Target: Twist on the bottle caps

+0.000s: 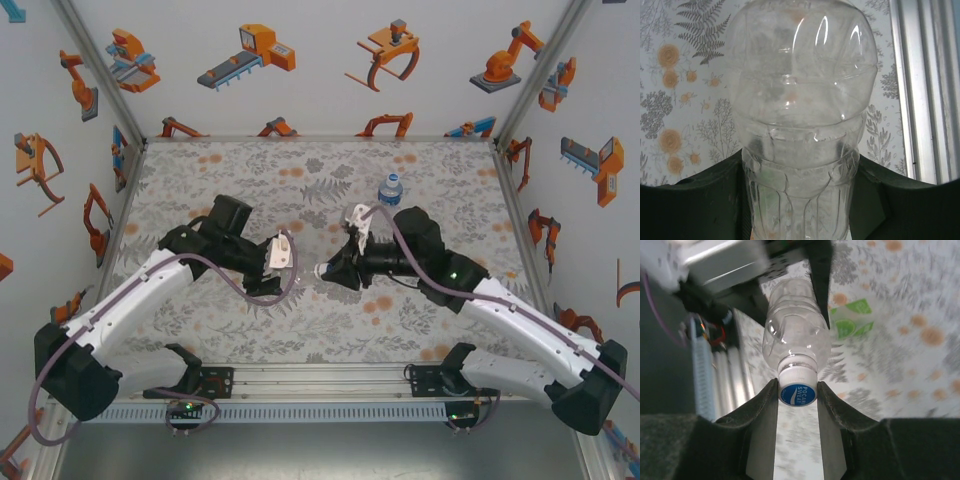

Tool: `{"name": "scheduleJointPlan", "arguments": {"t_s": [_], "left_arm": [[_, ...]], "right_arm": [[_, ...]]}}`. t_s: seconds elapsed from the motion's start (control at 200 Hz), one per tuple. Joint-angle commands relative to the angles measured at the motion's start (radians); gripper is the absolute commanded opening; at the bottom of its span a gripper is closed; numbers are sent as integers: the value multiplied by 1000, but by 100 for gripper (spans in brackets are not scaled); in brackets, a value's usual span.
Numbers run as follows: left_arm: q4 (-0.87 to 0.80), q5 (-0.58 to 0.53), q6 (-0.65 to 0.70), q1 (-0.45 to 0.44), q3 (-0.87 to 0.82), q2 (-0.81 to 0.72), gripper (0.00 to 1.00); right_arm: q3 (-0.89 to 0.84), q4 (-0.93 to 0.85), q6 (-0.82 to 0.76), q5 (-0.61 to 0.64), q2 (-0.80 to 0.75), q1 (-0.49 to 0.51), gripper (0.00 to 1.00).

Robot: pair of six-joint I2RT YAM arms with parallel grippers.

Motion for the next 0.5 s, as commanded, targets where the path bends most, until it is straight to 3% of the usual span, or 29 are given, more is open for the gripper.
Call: {"name": "scheduleJointPlan", "arguments": {"t_s": [0.0, 0.1, 0.255, 0.496], "left_arm": [[175, 53, -57, -11, -5, -46, 0], [198, 29, -63, -13, -20, -49, 0], [203, 10, -70, -19, -19, -38, 0], [212, 1, -77, -22, -23, -32, 0]], "right_arm": [[-51, 35, 599, 214, 16, 13, 0], [-62, -10, 874, 252, 27, 13, 0], [-93, -19, 1135, 240, 36, 11, 0], [-93, -46, 1174, 283, 16, 6, 0]]}}
